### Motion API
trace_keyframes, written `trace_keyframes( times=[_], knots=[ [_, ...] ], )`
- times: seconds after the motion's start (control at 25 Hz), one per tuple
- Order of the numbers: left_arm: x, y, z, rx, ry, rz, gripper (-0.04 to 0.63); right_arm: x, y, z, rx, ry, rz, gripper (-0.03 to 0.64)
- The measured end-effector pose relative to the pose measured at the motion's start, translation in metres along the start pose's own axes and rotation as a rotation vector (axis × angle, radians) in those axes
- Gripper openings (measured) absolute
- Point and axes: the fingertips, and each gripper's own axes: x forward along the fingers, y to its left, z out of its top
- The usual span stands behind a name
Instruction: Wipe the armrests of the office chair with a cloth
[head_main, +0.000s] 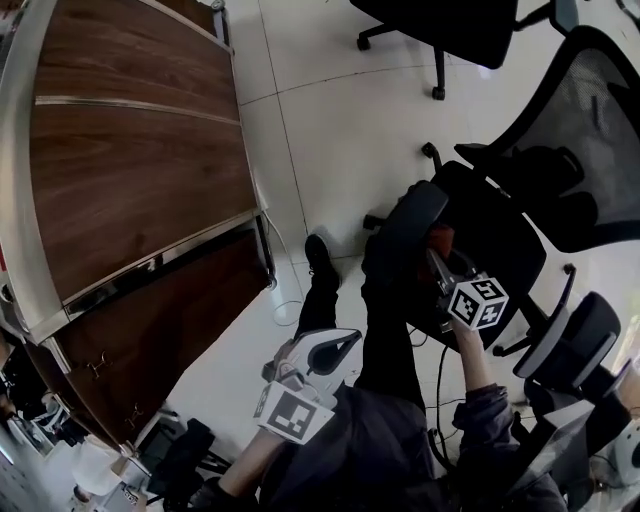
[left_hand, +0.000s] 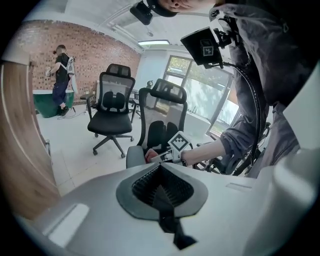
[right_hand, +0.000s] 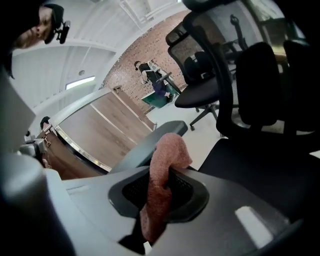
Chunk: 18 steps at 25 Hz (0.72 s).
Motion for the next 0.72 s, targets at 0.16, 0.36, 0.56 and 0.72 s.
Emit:
trace_keyframes(
  times=[0.16, 0.36, 0.56, 0.72],
  knots=[
    [-0.021, 0.012, -0.009, 0.002, -0.017, 0.000, 0.015, -0.023, 0.042, 0.041, -0.013, -0.091, 0.013, 0.058],
    [-0.040, 0.032, -0.010, 0.023, -0.064, -0.011, 0.015, -0.027, 0.094, 0.106, -0.099, -0.152, 0.080, 0.058],
    [-0.060, 0.064, -0.007, 0.016, -0.142, -0.004, 0.015, 0.046, 0.134, 0.137, -0.391, 0.092, 0.201, 0.058],
    [-0.077, 0.089, -0.008, -0.018, -0.193, 0.022, 0.015, 0.125, 0.130, 0.110, -0.546, 0.422, 0.253, 0.058]
  ],
)
